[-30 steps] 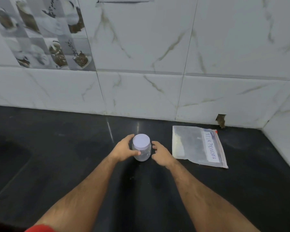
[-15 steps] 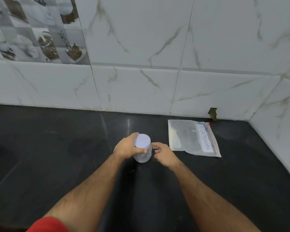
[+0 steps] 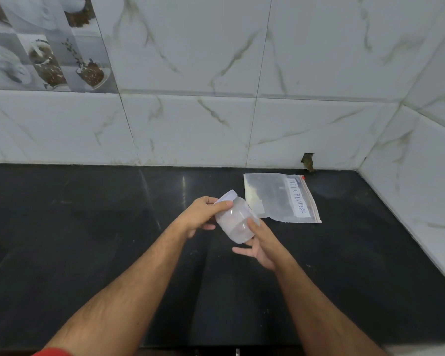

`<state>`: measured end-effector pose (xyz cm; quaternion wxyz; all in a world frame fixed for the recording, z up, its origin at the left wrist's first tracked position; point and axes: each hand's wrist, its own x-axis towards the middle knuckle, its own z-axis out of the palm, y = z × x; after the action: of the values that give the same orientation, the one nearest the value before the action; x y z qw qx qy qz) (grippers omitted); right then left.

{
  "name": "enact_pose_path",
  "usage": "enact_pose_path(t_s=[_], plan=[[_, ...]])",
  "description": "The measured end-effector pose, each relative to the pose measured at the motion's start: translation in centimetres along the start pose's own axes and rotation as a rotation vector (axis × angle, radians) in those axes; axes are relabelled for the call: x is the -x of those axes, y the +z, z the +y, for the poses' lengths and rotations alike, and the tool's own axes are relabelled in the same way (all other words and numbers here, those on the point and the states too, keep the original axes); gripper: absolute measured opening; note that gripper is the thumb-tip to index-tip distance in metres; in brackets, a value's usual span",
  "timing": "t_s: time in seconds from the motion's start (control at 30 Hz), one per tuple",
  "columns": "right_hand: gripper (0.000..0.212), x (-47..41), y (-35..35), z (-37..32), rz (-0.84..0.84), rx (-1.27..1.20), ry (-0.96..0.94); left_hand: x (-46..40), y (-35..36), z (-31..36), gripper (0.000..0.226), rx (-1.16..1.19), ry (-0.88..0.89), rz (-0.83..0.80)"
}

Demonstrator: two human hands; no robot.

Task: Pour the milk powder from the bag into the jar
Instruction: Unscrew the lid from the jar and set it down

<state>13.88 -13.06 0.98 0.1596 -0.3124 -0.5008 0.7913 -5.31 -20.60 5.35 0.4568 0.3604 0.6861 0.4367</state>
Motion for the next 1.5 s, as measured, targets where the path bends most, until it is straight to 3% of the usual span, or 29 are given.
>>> enact_pose_path(t_s=[0.13,0.27,0.37,0.47,0.7,0.87,1.1,1.23,1.4,1.5], plan=[[0.096,0.6,0.6,0.3,0.057,-0.116,-0.003,0.4,0.4,0.6,0.047,-0.027,-0.002,-0.051],[0.086,1.6,1.0,0.2,0.043,-0.122,0.013,0.9,1.0,2.2,0.067,-0.059,0.122,-0.068],[0.103,2.3,1.2,-0.4,-0.035,-0.058,-0.015,1.3,1.9,3.3,0.038,-0.009,0.165,-0.046],[0.103,2.9,1.4,-1.4,-0.037,0.006,-0.049,1.4,2.4,3.8,0.023,0.022,0.173,-0.027],[0.065,3.5,2.7,-2.7,0.168,0.094,-0.187,1.3,2.7,5.6,0.027,0.076,0.187,0.004],[0.075,3.5,3.8,-2.4,0.38,0.357,-0.278,0.9,3.0,4.8,0.028,0.042,0.128,0.025],[0.057,3.4,3.1,-2.5,0.159,0.502,-0.196,1.3,1.9,4.8,0.024,-0.01,0.163,-0.002],[0.067,2.6,2.9,-2.5,0.208,0.57,-0.201,1.8,2.2,4.9,0.029,-0.04,0.192,-0.033],[0.088,2.2,2.1,-2.6,0.35,0.621,-0.231,2.1,1.0,4.3,0.02,0.029,0.156,-0.062],[0.092,2.2,2.0,-2.5,0.41,0.603,-0.252,1.8,0.0,3.4,0.047,-0.002,0.144,-0.012]])
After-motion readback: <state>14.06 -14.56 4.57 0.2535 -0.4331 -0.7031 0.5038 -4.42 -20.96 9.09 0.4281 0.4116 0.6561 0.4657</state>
